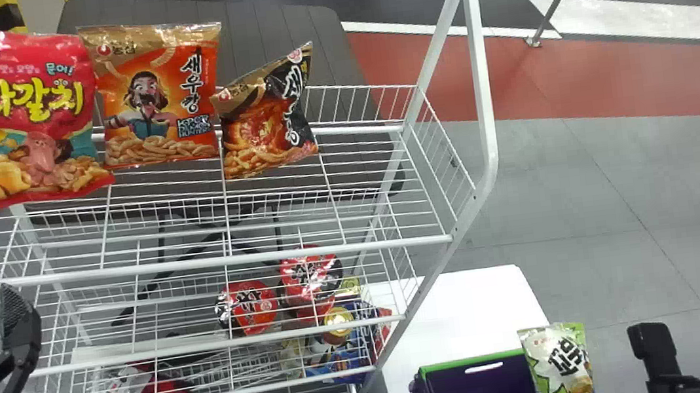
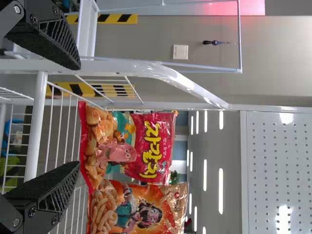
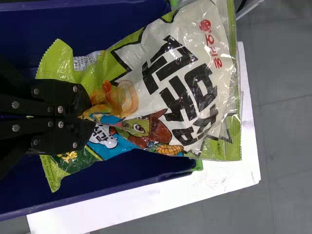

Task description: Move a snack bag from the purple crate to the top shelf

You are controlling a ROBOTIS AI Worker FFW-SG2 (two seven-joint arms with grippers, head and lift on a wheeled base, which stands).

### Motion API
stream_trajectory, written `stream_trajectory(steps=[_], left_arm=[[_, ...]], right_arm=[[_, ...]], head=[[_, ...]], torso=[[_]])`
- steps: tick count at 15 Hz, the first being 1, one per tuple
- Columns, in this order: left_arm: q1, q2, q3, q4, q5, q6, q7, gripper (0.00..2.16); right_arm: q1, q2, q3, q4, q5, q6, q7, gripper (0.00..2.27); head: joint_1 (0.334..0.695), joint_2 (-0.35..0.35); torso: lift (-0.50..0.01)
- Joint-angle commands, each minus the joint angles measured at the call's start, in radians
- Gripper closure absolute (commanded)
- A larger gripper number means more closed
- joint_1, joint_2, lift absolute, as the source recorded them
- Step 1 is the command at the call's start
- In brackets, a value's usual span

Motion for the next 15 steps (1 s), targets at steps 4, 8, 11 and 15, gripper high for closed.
stream_trajectory(steps=[4,8,11,15], left_arm=[[0.003,-0.002,0.000,-0.001,-0.001,0.000,0.000,0.13],[0.009,-0.002,0.000,-0.009,-0.004,0.003,0.000,0.13],[0.018,-0.002,0.006,-0.015,-0.007,0.003,0.002,0.13],[0.022,-0.002,0.008,-0.023,-0.011,0.015,0.003,0.13]], right_arm=[[0.023,0.019,0.000,-0.044,-0.004,0.021,0.023,2.11],[0.101,0.078,-0.051,-0.289,-0.062,0.343,0.075,2.11],[0.175,0.142,-0.085,-0.489,-0.086,0.491,0.107,2.11],[0.238,0.249,-0.137,-0.736,-0.091,0.577,0.203,2.11]], head=[[0.695,-0.350],[0.695,-0.350],[0.695,-0.350],[0.695,-0.350]], torso=[[0.001],[0.001],[0.001],[0.001]])
